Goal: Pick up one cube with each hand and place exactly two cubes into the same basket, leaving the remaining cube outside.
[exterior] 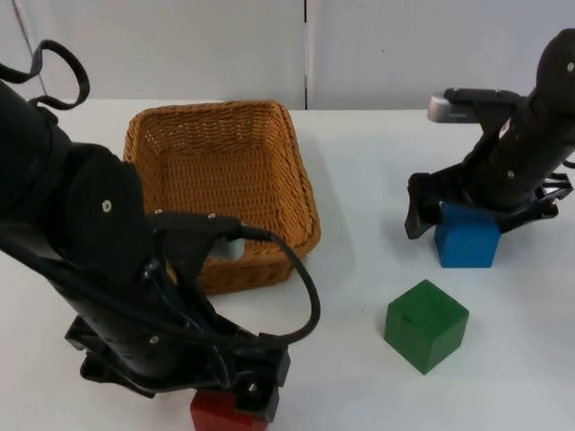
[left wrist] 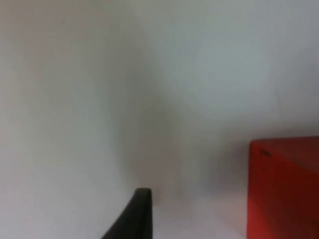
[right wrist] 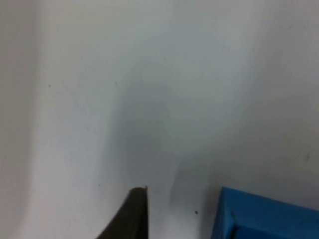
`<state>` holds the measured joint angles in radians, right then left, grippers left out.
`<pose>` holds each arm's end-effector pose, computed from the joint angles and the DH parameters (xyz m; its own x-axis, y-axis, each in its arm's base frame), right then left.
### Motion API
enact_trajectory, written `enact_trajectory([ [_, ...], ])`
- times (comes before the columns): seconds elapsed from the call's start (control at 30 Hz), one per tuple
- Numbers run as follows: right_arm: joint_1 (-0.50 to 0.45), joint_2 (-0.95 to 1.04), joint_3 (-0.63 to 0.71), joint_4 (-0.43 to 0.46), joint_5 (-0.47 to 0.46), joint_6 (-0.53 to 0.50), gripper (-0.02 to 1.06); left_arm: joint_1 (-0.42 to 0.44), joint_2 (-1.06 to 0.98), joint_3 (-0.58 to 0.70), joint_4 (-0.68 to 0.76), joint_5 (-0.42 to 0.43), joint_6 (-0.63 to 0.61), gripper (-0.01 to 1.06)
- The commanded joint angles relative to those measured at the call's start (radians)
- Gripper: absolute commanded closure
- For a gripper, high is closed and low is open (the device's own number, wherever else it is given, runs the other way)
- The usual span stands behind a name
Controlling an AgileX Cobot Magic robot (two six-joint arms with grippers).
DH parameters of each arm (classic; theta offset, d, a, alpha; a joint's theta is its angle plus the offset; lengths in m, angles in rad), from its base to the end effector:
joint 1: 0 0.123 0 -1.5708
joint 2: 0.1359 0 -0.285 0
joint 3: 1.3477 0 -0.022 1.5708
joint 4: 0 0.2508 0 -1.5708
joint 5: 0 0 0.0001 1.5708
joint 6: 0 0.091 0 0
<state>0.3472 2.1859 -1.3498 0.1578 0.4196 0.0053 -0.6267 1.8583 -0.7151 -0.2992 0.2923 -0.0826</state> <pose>0.4014 0.1515 0.0933 -0.9081 -0.1704 -0.3826 -0.2306 0.9660 0.1171 0.2228 -0.1709 0.0872 -0.9515 0.2443 -0.1871 0.2751 0.9478 -0.1611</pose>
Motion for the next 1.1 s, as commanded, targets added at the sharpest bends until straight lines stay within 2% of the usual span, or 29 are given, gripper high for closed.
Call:
enact_trajectory([
  [0.0, 0.003, 0.007, -0.004, 0.002, -0.001, 0.003, 0.13, -0.003, 0.009, 0.001, -0.001, -0.010, -0.005, 0.00],
  [0.03, 0.003, 0.007, -0.004, 0.002, -0.001, 0.003, 0.18, -0.003, 0.010, 0.001, 0.001, -0.012, -0.003, 0.01],
  [0.1, 0.003, 0.007, -0.004, 0.002, -0.006, 0.003, 0.34, -0.003, 0.010, 0.001, 0.001, -0.016, -0.003, 0.07],
  [0.13, 0.003, 0.007, -0.004, 0.002, -0.006, 0.003, 0.34, -0.003, 0.010, 0.001, 0.001, -0.016, -0.003, 0.07],
  [0.23, 0.003, 0.004, -0.004, 0.002, -0.008, 0.003, 0.59, -0.003, 0.010, 0.001, 0.001, -0.019, -0.003, 0.31],
  [0.27, 0.003, 0.000, -0.004, 0.002, -0.008, 0.003, 0.67, -0.003, 0.010, 0.001, -0.001, -0.019, -0.003, 0.41],
  [0.3, 0.003, 0.000, -0.004, 0.002, -0.008, 0.003, 0.67, -0.003, 0.010, 0.001, -0.001, -0.019, -0.003, 0.41],
  [0.37, 0.003, -0.017, -0.004, 0.002, -0.008, 0.003, 0.86, -0.003, 0.008, 0.001, -0.003, -0.019, -0.003, 0.65],
  [0.43, 0.003, -0.048, -0.004, 0.002, -0.008, -0.016, 1.03, -0.003, -0.005, 0.001, -0.011, -0.019, -0.003, 0.93],
  [0.47, 0.003, -0.048, -0.004, 0.002, -0.008, -0.016, 1.03, -0.003, -0.005, 0.001, -0.011, -0.019, -0.003, 0.93],
  [0.5, 0.003, -0.068, -0.004, 0.002, -0.011, -0.020, 1.05, -0.003, -0.015, 0.001, -0.011, -0.019, -0.003, 1.05],
  [0.63, 0.003, -0.151, -0.004, 0.002, 0.007, -0.020, 1.05, -0.003, -0.065, 0.001, -0.009, 0.003, -0.001, 1.05],
  [0.8, 0.003, -0.281, -0.004, 0.002, 0.054, -0.020, 1.05, -0.003, -0.237, 0.001, 0.032, 0.087, -0.001, 1.05],
  [1.07, 0.003, -0.411, -0.004, 0.002, 0.118, -0.068, 1.05, -0.003, -0.446, 0.001, 0.089, 0.128, -0.001, 1.05],
])
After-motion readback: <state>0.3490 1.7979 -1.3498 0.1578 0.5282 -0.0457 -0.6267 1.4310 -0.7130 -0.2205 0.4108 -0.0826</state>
